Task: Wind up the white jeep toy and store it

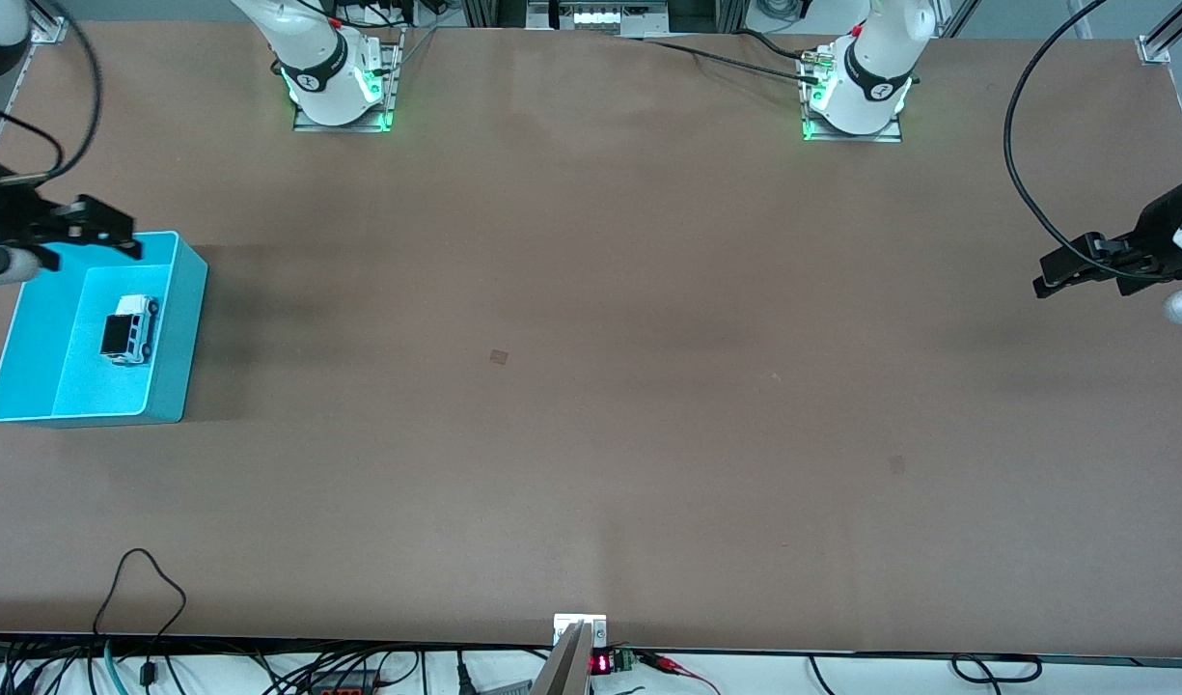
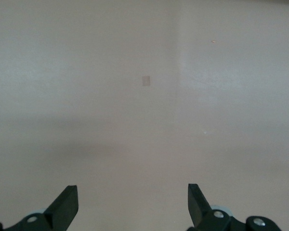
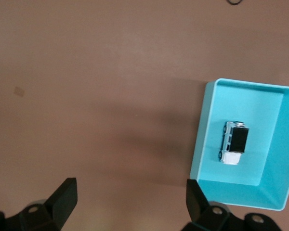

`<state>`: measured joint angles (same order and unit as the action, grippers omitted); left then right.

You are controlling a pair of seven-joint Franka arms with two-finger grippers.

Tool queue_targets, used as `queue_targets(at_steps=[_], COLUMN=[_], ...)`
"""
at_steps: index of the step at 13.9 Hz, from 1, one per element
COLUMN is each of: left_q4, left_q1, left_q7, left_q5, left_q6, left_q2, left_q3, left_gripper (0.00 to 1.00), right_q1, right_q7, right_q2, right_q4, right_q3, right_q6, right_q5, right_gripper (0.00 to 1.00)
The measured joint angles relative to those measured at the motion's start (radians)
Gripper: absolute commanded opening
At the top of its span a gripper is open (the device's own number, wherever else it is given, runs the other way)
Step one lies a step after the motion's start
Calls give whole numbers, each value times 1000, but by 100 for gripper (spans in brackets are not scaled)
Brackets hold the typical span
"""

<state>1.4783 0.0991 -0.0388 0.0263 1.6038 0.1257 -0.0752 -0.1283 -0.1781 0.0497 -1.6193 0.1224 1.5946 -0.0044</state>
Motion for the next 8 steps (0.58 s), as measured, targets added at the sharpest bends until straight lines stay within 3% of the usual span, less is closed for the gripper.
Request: queue_targets(at_steps=[4,8], left_q4=[0,0], left_q1=[0,0], left_q7=[0,0], left_q5=[0,0], left_q6=[0,0], left_q2=[0,0], left_q3=[0,0], left_gripper=[100,100], right_q1=[162,182], right_q7=[20,20], right_q2=[-21,-9], right_q4=[1,0], right_q3=[-114,-146], right_q6=[-69,-56], right_q5=[0,0], right_gripper=[100,100])
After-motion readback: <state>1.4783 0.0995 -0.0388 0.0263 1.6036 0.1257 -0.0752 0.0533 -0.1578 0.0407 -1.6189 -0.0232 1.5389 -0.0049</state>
